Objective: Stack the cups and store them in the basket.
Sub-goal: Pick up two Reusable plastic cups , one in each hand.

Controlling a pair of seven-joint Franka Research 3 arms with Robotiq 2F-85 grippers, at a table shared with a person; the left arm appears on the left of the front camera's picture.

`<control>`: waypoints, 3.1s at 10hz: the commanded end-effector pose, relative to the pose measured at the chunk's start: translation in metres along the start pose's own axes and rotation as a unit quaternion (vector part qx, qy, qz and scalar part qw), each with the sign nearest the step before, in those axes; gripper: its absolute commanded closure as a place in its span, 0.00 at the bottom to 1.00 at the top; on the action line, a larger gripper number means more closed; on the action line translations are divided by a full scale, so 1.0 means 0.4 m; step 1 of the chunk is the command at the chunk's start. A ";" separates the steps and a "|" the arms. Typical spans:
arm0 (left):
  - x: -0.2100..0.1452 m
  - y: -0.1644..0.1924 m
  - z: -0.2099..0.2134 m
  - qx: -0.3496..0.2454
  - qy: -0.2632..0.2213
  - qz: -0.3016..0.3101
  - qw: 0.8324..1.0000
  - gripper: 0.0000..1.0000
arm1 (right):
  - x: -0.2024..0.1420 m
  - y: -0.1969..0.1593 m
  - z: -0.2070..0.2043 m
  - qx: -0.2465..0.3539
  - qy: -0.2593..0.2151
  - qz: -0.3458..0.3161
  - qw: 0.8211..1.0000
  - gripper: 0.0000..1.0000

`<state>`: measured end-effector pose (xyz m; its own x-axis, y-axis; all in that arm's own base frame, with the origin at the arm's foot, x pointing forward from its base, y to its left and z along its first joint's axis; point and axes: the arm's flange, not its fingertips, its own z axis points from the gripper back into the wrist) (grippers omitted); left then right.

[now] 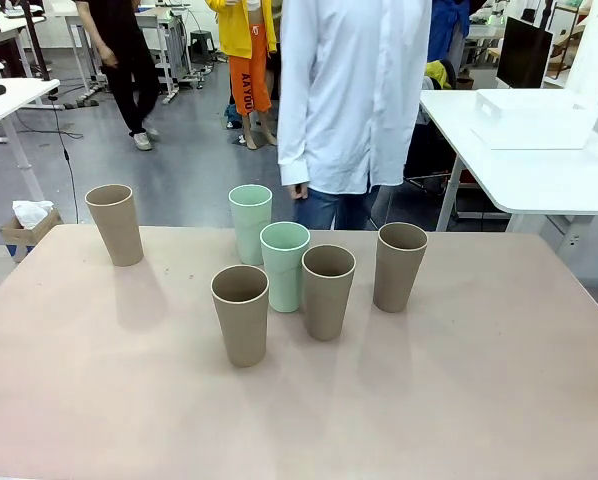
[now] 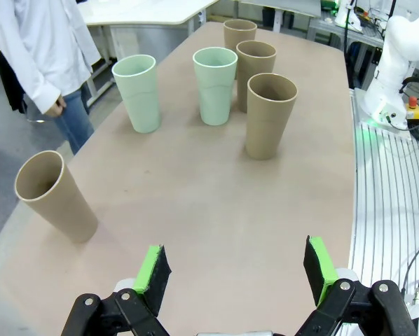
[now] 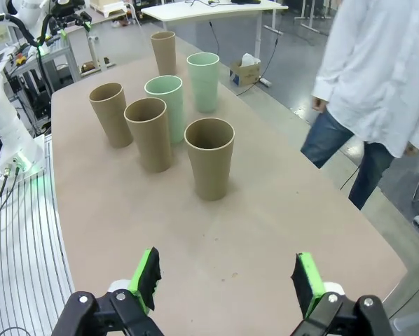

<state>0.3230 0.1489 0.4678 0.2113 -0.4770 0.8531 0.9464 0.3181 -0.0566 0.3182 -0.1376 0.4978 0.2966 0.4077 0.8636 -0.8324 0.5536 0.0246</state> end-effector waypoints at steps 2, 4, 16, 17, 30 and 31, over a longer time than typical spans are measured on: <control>0.003 0.002 0.000 0.000 -0.009 -0.008 1.000 0.00 | 0.002 -0.009 0.001 0.000 -0.013 0.013 1.000 0.00; 0.003 0.002 0.000 0.000 -0.009 -0.008 1.000 0.00 | 0.002 -0.009 0.001 0.000 -0.013 0.013 1.000 0.00; 0.003 0.002 0.000 0.000 -0.009 -0.008 1.000 0.00 | 0.002 -0.009 0.001 0.000 -0.013 0.013 1.000 0.00; 0.003 0.002 0.000 0.000 -0.009 -0.008 1.000 0.00 | 0.002 -0.009 0.001 0.000 -0.013 0.013 1.000 0.00; 0.090 0.218 0.050 -0.035 0.000 0.015 0.999 0.00 | 0.130 -0.194 -0.149 0.148 0.038 -0.007 0.988 0.00; 0.090 0.272 0.062 -0.074 -0.007 0.004 0.997 0.00 | 0.132 -0.240 -0.201 0.164 0.029 -0.005 0.986 0.00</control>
<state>0.4051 0.1656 0.4972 0.2274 -0.4902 0.8414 0.9591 0.2624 -0.1063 0.4278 -0.0993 0.4999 0.3380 0.4695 0.8157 -0.9291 0.3049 0.2094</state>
